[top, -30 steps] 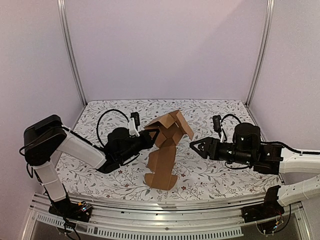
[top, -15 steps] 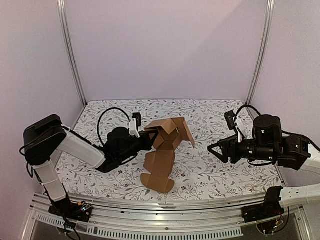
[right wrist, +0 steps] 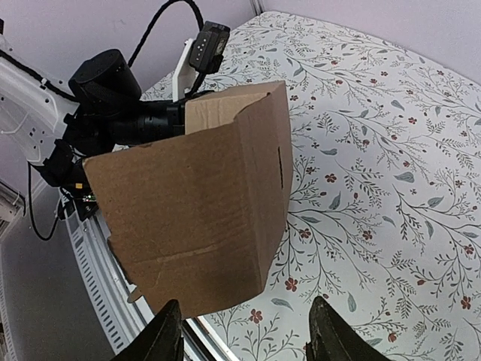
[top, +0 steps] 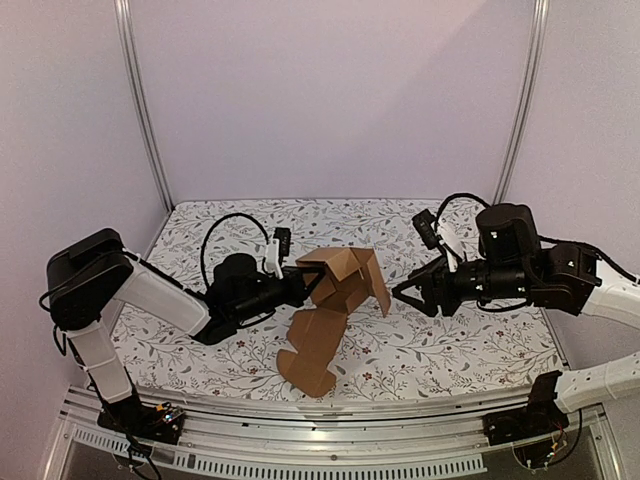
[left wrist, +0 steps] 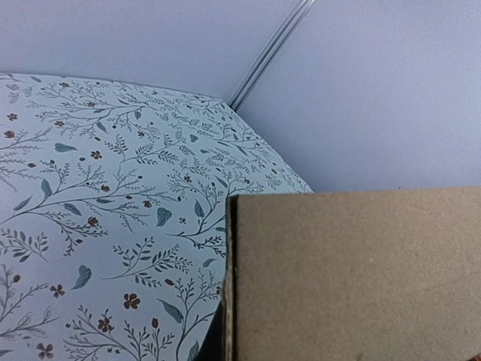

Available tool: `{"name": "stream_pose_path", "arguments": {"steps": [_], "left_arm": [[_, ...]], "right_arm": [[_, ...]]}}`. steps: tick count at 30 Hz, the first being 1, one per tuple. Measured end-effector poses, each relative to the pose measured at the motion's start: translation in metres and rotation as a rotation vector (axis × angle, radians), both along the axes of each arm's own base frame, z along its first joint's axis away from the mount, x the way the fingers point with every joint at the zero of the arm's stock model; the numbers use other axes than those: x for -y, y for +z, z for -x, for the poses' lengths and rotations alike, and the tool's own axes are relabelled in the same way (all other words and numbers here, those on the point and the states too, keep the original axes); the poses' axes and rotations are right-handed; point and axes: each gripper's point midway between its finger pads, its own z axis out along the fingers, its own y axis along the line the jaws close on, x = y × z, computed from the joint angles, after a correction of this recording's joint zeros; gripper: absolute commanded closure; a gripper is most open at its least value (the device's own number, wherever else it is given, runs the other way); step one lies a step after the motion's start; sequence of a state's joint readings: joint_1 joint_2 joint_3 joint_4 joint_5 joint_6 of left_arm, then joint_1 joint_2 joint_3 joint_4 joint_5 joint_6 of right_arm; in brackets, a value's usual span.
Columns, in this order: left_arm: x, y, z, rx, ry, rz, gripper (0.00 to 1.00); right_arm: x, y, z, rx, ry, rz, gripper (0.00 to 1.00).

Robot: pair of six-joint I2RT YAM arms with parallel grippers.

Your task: Fold the paper box

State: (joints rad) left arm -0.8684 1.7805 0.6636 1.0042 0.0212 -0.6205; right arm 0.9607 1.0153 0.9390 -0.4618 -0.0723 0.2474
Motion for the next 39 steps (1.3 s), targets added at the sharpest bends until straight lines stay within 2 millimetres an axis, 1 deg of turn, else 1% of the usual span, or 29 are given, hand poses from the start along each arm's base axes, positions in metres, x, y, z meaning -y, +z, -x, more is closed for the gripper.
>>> {"name": "stream_pose_path", "arguments": {"steps": [5,9,13,21,24,30,36,39], "left_arm": [[0.003,0.0,0.003,-0.002,-0.029,0.002,1.0],[0.004,0.0,0.005,-0.001,-0.044,0.001,1.0],[0.005,-0.001,0.006,0.0,-0.052,-0.003,1.0],[0.001,-0.006,0.006,-0.021,-0.036,-0.041,1.0],[-0.001,-0.002,0.003,-0.018,-0.019,-0.052,1.0],[-0.001,0.009,0.001,-0.002,0.007,-0.065,1.0],[-0.005,0.009,0.001,0.001,0.042,-0.114,1.0],[-0.004,0.012,0.003,0.007,0.057,-0.138,1.0]], "right_arm": [[-0.014,0.001,-0.002,-0.012,0.037,-0.01,0.5],[-0.025,0.004,-0.007,-0.011,0.051,-0.015,0.54],[-0.034,0.004,-0.012,-0.017,0.061,-0.009,0.58],[-0.048,-0.003,-0.018,-0.03,0.07,0.011,0.58],[-0.055,-0.004,-0.021,-0.028,0.07,0.019,0.59],[-0.069,-0.014,-0.026,-0.029,0.052,0.044,0.59],[-0.074,-0.021,-0.031,-0.028,0.011,0.057,0.57],[-0.076,-0.022,-0.033,-0.014,-0.012,0.065,0.57]]}}
